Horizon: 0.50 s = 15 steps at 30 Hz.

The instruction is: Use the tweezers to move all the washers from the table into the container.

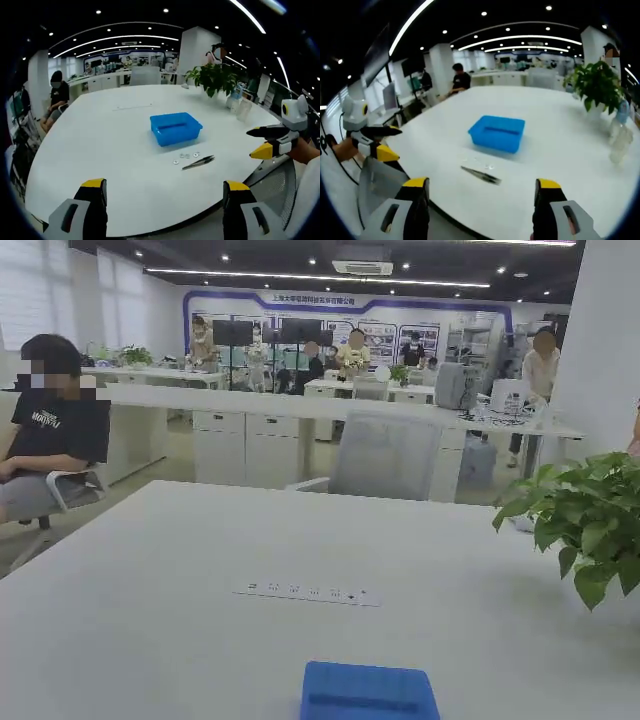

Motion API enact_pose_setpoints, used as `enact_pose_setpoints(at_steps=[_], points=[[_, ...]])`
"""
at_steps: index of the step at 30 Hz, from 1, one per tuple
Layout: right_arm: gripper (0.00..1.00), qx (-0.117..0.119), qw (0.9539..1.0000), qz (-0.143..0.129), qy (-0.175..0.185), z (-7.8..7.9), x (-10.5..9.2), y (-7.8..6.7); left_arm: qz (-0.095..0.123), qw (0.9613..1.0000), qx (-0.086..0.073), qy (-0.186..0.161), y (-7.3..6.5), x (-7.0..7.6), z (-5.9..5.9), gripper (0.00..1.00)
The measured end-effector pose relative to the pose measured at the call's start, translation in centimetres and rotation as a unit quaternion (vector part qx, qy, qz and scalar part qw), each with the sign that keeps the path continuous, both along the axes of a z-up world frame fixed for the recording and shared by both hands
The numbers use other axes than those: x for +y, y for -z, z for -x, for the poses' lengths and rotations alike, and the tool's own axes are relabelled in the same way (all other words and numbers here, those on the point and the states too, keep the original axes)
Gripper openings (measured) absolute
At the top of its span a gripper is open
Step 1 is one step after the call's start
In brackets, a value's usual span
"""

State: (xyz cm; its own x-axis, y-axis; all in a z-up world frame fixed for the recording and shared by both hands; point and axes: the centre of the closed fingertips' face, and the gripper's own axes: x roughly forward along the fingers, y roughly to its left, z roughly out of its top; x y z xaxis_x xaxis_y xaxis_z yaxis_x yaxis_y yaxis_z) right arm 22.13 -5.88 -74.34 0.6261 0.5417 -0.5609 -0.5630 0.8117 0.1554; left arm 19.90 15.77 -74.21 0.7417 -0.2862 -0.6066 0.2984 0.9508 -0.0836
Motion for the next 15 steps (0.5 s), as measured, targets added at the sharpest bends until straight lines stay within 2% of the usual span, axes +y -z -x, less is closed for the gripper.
enact_pose_setpoints(at_steps=[15], points=[[0.84, 0.002, 1.0, 0.003, 0.0, -0.06, -0.02, 0.17, -0.004, 1.0, 0.005, 0.006, 0.3, -0.02, -0.09, 0.99]])
